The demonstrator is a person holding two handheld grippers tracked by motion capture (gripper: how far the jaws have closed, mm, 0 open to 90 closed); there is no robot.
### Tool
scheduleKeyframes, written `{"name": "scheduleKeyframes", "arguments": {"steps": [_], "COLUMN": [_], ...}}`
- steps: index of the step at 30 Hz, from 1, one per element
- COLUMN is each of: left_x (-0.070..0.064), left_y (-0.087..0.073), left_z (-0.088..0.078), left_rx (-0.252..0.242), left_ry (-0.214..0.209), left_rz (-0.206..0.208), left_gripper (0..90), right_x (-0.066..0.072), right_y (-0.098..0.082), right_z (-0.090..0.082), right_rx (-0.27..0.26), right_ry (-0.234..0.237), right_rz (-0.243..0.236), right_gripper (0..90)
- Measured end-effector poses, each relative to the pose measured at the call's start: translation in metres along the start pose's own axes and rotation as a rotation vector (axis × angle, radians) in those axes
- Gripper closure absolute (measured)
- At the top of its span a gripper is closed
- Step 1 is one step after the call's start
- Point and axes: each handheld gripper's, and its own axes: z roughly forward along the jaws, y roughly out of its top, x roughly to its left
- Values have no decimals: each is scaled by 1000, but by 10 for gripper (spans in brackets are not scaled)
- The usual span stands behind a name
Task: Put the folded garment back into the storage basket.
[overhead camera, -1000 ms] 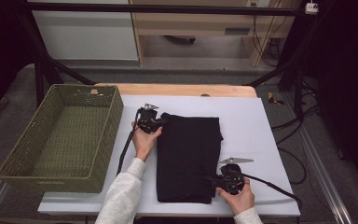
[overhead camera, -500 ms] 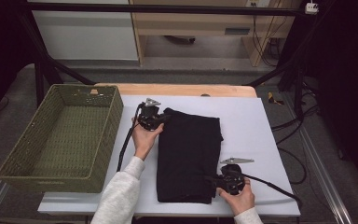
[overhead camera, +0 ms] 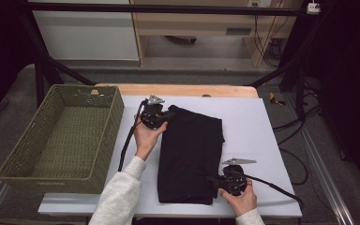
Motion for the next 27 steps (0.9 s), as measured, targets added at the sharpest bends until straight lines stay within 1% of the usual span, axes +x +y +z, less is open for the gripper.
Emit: {"name": "scheduleKeyframes", "arguments": {"steps": [3,15,20,23,24,27], "left_x": [-6,-24,-29,-31,-33,-37], "left_y": [5,20,24,26,28,31], "left_z": [-5,-20,-26,-28,-29,-32], "left_rx": [-9,-43,-58,-65,-66,-77], "left_ry": [-7,-39,-52,-63,-76,-82], "left_rz": [18,62,71,68,69,71], "left_gripper": [804,807,809,810,810,811], "right_x": [0,1,1,1,1,1], "right_y": [0,0,0,0,0,0], "right_z": [-1,-5,-6,-7,-8,-9], "right_rx": [-7,-16,-21,-24,-24,-26], "right_ry": [3,11,15,18,19,25], "right_rz": [-3,-7,-9,-11,-12,-12], "right_gripper": [711,712,714,717,718,720]}}
